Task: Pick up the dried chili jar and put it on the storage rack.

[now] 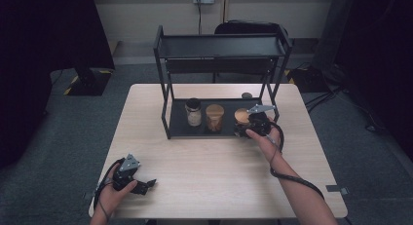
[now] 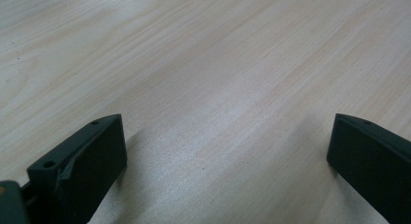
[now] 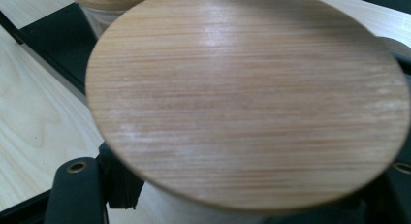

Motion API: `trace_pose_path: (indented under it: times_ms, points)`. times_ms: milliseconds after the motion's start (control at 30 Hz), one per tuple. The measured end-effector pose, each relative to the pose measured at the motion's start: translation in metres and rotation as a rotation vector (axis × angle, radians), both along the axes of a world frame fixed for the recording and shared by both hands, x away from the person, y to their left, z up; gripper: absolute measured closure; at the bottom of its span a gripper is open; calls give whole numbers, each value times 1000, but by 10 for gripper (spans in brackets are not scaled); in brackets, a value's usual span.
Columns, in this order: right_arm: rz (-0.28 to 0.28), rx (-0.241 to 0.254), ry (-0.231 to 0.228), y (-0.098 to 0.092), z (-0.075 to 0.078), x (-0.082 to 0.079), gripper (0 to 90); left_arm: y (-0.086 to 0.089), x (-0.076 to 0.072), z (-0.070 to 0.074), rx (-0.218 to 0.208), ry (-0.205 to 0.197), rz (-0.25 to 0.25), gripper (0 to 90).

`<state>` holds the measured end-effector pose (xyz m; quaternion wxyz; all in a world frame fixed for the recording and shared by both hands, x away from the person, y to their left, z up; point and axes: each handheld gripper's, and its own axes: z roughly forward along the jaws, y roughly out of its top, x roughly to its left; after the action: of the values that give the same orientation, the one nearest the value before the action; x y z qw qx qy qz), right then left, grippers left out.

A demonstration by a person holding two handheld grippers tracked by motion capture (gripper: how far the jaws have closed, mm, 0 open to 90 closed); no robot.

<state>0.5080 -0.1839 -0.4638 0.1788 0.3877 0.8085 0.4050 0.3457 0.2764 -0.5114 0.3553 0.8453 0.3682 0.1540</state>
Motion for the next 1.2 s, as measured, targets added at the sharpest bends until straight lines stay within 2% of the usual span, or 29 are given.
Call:
trace_pose_path:
  times_ms: [667, 1200]
  points:
    - [-8, -32, -6, 15, -6, 17, 252, 0, 0, 0, 0, 0, -2, 2]
    - [-22, -32, -2, 20, -11, 24, 252, 0, 0, 0, 0, 0, -3, 2]
